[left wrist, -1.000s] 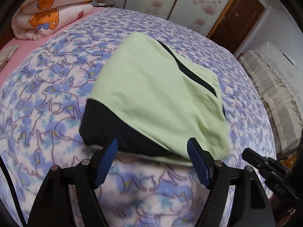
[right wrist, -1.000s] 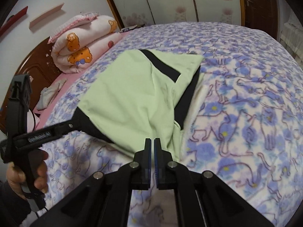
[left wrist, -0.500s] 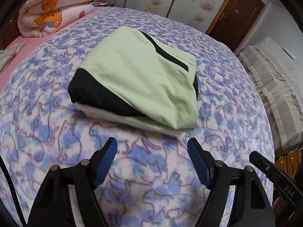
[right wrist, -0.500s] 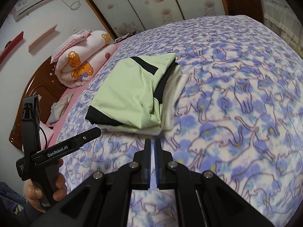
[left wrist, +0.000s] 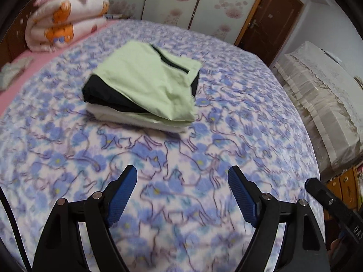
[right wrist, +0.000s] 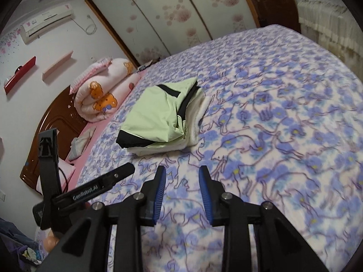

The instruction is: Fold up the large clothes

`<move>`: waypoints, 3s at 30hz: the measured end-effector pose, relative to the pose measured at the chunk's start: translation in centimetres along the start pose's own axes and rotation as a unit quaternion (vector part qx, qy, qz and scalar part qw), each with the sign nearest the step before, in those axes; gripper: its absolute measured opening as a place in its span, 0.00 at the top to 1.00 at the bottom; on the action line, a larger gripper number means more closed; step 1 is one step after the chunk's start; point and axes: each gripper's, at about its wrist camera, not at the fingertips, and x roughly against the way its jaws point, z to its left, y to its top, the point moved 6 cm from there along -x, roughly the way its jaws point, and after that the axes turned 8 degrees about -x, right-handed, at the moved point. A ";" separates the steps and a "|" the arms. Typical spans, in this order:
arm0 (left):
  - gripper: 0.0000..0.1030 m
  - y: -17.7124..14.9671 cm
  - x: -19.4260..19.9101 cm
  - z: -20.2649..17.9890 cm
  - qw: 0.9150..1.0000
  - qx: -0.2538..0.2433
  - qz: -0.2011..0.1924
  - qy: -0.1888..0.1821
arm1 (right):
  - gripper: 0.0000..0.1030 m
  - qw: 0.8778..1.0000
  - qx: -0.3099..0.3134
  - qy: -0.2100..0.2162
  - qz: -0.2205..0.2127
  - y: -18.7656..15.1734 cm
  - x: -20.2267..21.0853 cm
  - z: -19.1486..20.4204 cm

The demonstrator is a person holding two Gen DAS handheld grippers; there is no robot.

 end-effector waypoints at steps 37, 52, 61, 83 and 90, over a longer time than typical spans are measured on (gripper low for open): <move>0.01 -17.9 15.7 -9.1 0.993 -0.064 -0.013 0.094 | 0.51 0.986 0.073 -0.150 -0.032 -15.1 15.0 -1.7; 0.01 -18.3 14.8 -8.9 0.993 -0.064 0.000 0.101 | 0.51 0.987 0.060 -0.150 -0.025 -15.3 14.4 -2.3; 0.01 -18.6 14.5 -8.9 0.993 -0.066 0.006 0.098 | 0.51 0.986 0.063 -0.152 -0.025 -15.2 14.4 -2.6; 0.01 -18.5 12.8 -9.0 0.993 -0.075 0.021 0.092 | 0.51 0.987 0.058 -0.152 -0.018 -15.6 14.1 -3.2; 0.01 -18.5 12.4 -9.0 0.993 -0.075 0.026 0.090 | 0.51 0.987 0.058 -0.152 -0.016 -15.8 14.1 -3.4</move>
